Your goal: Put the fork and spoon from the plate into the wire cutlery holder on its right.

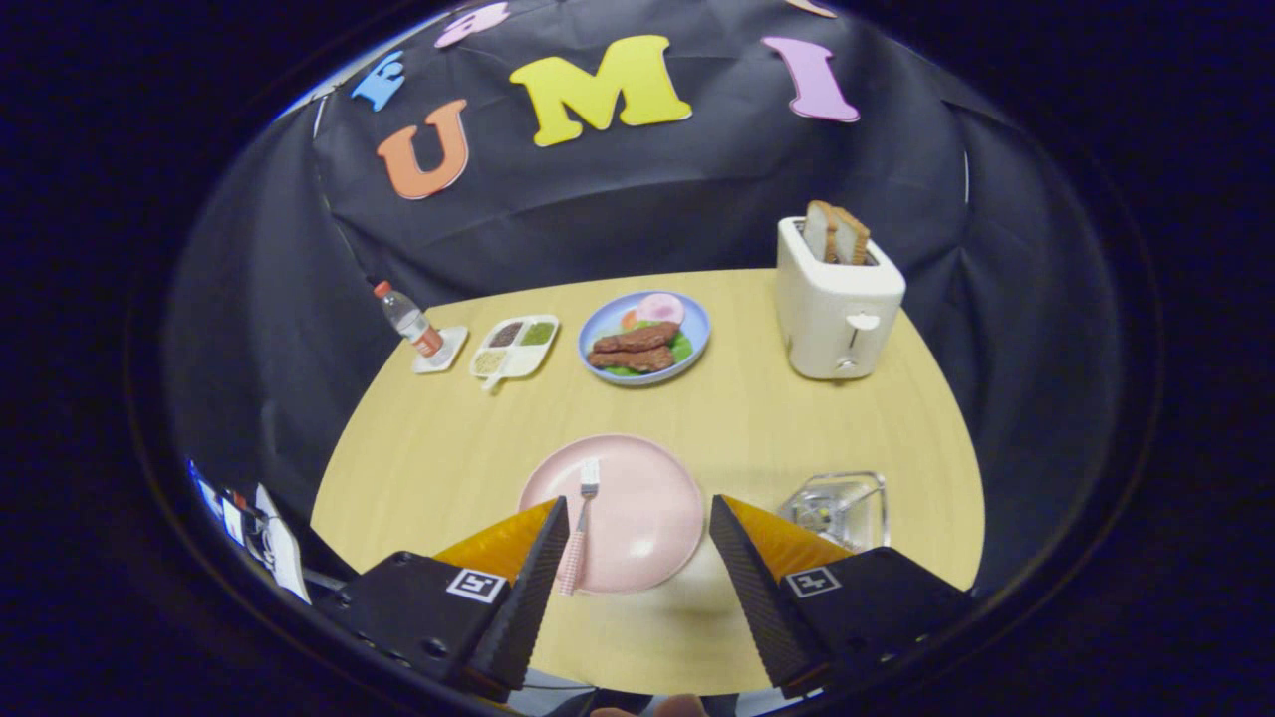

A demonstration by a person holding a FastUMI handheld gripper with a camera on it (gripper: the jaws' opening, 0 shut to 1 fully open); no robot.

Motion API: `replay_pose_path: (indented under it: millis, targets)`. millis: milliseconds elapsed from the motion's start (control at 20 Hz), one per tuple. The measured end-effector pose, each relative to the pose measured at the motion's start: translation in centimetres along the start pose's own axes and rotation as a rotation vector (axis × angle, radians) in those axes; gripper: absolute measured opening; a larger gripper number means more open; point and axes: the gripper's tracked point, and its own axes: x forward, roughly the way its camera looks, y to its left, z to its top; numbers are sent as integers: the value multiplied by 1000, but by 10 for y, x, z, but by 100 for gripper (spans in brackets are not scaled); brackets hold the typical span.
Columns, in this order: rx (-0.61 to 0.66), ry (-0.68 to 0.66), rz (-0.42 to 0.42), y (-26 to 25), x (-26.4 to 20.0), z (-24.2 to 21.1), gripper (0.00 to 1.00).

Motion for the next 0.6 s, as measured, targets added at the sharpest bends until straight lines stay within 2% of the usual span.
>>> replay_pose_path:
  millis: [350,600]
  targets:
    - [3,54,-31,41,79,-75,86]
    - [-42,88,-77,43,111,-100,86]
